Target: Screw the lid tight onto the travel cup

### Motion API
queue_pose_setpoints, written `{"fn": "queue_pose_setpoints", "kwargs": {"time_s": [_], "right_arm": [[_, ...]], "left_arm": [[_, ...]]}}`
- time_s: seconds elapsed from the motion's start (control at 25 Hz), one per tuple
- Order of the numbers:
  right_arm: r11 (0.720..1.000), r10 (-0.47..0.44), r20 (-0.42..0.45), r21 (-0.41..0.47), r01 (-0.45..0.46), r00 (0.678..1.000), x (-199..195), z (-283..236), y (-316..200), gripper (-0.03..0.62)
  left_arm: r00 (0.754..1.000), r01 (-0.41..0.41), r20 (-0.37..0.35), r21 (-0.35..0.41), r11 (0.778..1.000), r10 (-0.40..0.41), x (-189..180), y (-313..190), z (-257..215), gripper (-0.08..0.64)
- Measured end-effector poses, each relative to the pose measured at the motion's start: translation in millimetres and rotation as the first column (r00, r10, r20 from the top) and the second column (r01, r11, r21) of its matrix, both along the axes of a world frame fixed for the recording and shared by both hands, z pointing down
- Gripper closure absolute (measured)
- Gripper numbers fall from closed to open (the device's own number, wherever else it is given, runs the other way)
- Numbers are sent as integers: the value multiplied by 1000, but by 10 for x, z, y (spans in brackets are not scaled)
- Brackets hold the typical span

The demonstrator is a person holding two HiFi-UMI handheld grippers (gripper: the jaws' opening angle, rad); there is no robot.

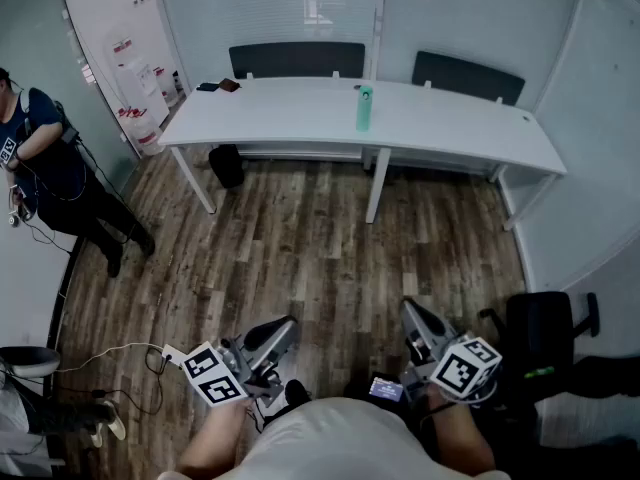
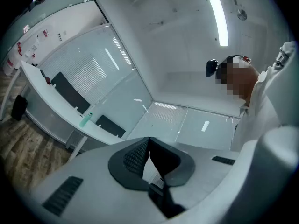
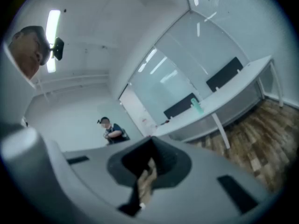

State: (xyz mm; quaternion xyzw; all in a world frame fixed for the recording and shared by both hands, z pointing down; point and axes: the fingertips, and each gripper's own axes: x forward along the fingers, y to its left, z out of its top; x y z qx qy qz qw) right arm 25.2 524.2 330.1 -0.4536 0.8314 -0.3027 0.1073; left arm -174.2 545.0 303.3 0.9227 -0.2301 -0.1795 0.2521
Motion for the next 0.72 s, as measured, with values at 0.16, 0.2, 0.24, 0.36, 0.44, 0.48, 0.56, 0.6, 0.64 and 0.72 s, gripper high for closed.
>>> {"fn": "queue_pose_setpoints", "kwargs": {"time_s": [0.16, 0.2, 0.24, 0.36, 0.44, 0.48, 0.56, 0.6, 0.64, 0.72], "right_arm": [[1000, -9, -4, 4, 9, 1000, 25, 11, -7, 572], [1000, -9, -5, 5, 9, 1000, 36, 10, -11, 572], [1000, -7, -6, 5, 7, 1000, 47, 7, -14, 572], [1000, 3, -8, 5, -3, 1000, 73, -4, -10, 572], [1000, 5, -12, 4, -5, 1000, 85, -10, -8, 572], [1000, 5, -14, 4, -5, 1000, 93, -10, -6, 572], [1000, 7, -15, 7, -7, 1000, 101, -14, -18, 572], [1000, 8, -14, 8, -7, 1000, 98, -18, -30, 572], [1000, 8, -14, 8, -8, 1000, 91, -22, -44, 572], [1000, 10, -15, 4, -10, 1000, 75, -23, -53, 572]], "left_arm": [[1000, 9, -2, -1, 1000, -9, 14, 15, 22, 534], [1000, 10, -3, -2, 1000, -10, 24, 12, 29, 534], [1000, 9, -4, -3, 1000, -9, 35, 8, 33, 534], [1000, 8, 0, -4, 1000, -8, 49, -6, 23, 534], [1000, 14, 6, -3, 1000, -14, 47, -15, 17, 532], [1000, 21, 9, -3, 1000, -21, 45, -20, 22, 532], [999, 31, 15, -5, 1000, -31, 40, -41, 36, 531], [999, 33, 17, -6, 999, -33, 36, -56, 41, 531], [999, 35, 17, -8, 999, -34, 30, -72, 44, 531], [999, 37, 17, -13, 999, -37, 18, -84, 49, 529]]}}
